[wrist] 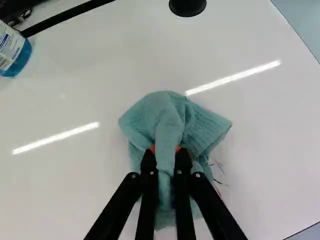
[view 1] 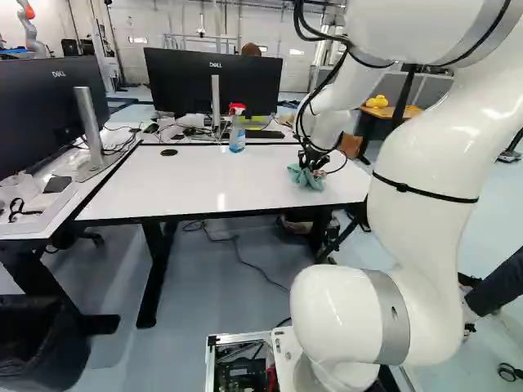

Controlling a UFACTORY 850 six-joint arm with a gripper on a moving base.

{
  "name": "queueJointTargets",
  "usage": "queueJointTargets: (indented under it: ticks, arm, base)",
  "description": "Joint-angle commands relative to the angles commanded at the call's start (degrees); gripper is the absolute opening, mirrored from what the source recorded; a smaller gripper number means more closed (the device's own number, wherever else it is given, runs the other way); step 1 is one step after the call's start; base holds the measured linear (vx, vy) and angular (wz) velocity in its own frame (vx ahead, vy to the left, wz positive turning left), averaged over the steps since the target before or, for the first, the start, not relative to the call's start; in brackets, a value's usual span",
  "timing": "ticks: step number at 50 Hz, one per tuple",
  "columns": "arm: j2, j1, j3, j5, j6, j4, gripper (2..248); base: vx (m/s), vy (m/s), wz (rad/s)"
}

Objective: Clean the table with the green towel

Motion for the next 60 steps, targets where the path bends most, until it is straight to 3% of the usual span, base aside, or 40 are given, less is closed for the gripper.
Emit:
queueJointTargets:
  ticks: [12, 33, 60]
  arm:
    - [2.9, 0.5, 3.3, 0.0, 0.0, 0.0, 37]
    - [8.5, -0.6, 9.4, 0.0, 0.0, 0.0, 37]
    - [13.0, -5.4, 14.1, 0.0, 0.0, 0.0, 37]
  base:
    - [0.0, 0.0, 0.0]
    - [0.0, 0.0, 0.0]
    - [0.0, 0.0, 0.0]
